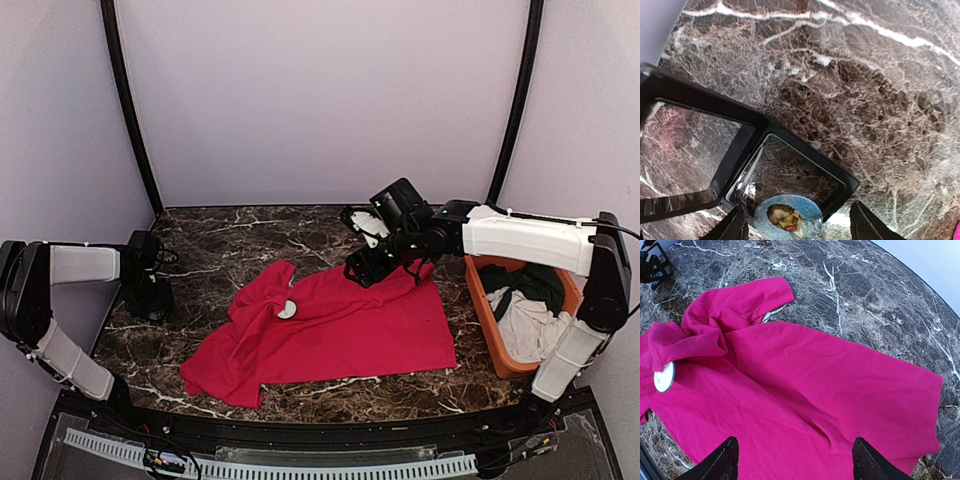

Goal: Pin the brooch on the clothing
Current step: Pick up the brooch from the brooch box.

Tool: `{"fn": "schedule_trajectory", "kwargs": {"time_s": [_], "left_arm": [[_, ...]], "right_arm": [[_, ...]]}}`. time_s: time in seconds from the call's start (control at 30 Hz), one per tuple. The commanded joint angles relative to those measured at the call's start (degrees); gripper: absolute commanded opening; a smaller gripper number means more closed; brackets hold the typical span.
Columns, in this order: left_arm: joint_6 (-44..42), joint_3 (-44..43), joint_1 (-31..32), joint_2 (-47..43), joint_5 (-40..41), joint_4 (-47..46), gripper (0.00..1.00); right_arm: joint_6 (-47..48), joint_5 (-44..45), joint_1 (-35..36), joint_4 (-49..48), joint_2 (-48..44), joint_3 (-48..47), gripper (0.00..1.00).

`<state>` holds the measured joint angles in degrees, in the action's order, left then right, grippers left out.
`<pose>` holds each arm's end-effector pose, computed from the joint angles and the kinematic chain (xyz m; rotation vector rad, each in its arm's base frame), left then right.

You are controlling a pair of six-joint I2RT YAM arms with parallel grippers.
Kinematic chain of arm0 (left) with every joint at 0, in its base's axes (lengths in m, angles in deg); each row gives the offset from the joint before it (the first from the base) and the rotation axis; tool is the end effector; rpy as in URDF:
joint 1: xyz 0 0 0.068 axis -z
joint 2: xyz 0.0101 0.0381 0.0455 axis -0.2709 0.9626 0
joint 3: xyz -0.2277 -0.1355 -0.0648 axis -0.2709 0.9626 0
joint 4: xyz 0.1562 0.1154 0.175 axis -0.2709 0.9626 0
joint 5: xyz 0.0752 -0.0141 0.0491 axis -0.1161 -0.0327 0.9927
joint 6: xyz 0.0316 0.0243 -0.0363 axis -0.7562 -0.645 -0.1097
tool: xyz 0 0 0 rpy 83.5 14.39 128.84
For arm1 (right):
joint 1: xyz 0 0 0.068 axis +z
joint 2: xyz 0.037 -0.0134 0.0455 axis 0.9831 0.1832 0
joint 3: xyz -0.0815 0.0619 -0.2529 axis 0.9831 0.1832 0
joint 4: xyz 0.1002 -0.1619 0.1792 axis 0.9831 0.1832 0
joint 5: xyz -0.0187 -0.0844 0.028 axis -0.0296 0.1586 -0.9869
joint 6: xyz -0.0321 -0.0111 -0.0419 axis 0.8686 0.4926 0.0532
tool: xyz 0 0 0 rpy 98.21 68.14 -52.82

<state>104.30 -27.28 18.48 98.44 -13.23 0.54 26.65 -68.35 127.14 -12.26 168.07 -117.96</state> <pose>0.2642 -0.0057 0.1622 -0.5923 2.5994 0.1091 0.2484 0.2710 0.2750 -0.8882 2.2567 0.3673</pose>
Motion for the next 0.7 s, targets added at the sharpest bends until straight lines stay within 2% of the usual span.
{"fn": "schedule_trajectory", "kwargs": {"time_s": [0.0, 0.33, 0.67], "left_arm": [[-0.7, -0.9, -0.4, 0.9, 0.3, 0.3, 0.68], [-1.0, -1.2, -0.5, 2.0, 0.3, 0.1, 0.66], [-1.3, -1.1, -0.5, 2.6, -1.5, 0.1, 0.49]], "right_arm": [[-0.4, 0.2, 0.5, 0.0, 0.7, -0.8, 0.75], [-0.3, 0.3, 0.5, 0.1, 0.5, -0.5, 0.75], [-0.3, 0.6, 0.7, 0.1, 0.2, -0.4, 0.75]]}}
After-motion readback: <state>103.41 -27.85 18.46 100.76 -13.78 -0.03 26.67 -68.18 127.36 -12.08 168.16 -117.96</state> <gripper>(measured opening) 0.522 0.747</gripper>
